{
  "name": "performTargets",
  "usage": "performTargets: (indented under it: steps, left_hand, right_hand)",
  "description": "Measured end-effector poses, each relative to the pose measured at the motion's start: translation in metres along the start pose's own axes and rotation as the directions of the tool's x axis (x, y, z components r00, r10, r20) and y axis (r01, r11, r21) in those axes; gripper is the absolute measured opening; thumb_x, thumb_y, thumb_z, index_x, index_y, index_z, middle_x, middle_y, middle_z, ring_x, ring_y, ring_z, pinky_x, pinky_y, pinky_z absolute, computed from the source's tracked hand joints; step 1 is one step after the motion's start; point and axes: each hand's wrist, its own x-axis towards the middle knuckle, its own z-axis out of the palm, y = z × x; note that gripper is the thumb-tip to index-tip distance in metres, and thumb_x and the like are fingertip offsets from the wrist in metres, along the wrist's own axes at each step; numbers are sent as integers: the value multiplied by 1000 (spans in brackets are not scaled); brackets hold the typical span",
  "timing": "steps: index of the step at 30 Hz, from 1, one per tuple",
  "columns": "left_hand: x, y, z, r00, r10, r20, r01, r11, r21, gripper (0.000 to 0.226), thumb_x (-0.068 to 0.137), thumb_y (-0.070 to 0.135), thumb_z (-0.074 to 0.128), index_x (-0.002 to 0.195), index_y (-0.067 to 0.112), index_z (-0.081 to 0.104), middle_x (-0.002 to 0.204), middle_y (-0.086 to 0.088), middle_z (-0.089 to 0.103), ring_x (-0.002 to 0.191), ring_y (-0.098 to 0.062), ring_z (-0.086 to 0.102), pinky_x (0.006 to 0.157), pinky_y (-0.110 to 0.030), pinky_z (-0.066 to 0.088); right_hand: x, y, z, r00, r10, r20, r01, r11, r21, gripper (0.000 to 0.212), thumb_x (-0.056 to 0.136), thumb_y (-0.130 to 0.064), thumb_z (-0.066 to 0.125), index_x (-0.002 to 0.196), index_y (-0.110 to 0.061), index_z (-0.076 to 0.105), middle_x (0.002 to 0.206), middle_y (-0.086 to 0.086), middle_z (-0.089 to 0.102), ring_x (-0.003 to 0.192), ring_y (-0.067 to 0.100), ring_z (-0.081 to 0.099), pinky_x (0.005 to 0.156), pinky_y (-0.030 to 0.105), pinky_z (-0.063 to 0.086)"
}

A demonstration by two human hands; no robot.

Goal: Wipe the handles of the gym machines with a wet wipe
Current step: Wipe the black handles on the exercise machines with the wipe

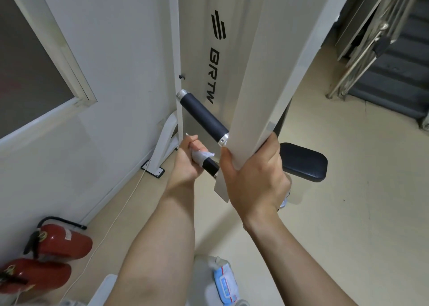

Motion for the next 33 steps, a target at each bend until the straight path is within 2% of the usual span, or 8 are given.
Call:
performTargets:
  steps: [3,6,9,12,17,22,29,33]
  left_hand:
    - [5,-20,-19,989,46,141,-16,979,-202,30,79,15,54,63,27,31,52,7,37,53,-7,22,53,-19,26]
    - [25,-47,-37,1000,-29,7,28,995,92,39,85,19,61,80,25,23,70,2,25,68,-10,22,64,-23,28]
    - [18,-48,-16,990,-125,-66,135,976,171,31,77,17,74,86,20,45,88,-3,52,77,-14,47,83,-17,48]
    - [-1,-16,-4,984,-26,-174,55,985,163,38,93,11,55,61,19,35,50,6,41,40,-7,41,47,-9,43]
    - [-25,3,-9,998,42,-49,-39,998,58,51,102,25,50,51,20,48,51,6,45,44,-9,50,48,-19,51]
    - [-46,-18,-31,993,112,-36,-101,968,230,42,100,37,59,127,4,61,125,-13,69,114,-23,68,96,-39,56]
    - [-84,-17,-52,941,307,-139,-196,835,514,11,93,14,68,98,5,70,77,-6,67,72,-19,66,68,-24,55]
    - [-117,-2,-42,969,213,127,-247,774,583,6,98,14,61,94,15,66,84,-2,67,72,-15,64,65,-23,46]
  right_hand:
    - [-4,-5,0,1000,23,4,-23,1000,4,80,75,-67,54,123,-4,49,99,5,63,86,26,67,57,31,48]
    - [-3,-4,-2,1000,25,-1,-24,999,24,81,76,-68,51,123,-3,49,99,5,63,84,27,67,58,31,48]
    - [0,0,-3,1000,20,-2,-20,1000,18,82,76,-68,49,125,-2,48,98,6,63,82,29,67,56,32,47]
    - [-2,-3,-4,999,17,33,-18,1000,25,82,76,-69,51,127,-5,45,103,5,63,89,28,67,58,32,47]
    - [-9,-16,-5,999,39,36,-40,999,21,81,75,-66,57,126,-4,49,99,6,63,86,26,67,57,31,51]
    - [-9,-10,-7,1000,24,9,-24,1000,14,81,76,-69,53,126,-5,46,100,5,63,88,26,67,57,29,44]
    - [-6,0,-5,1000,20,-11,-20,999,38,78,77,-59,64,129,-3,47,102,6,64,86,29,66,56,30,40]
    - [-5,3,-8,997,11,78,-17,996,86,76,80,-55,62,135,-7,41,111,5,63,98,29,64,62,32,38]
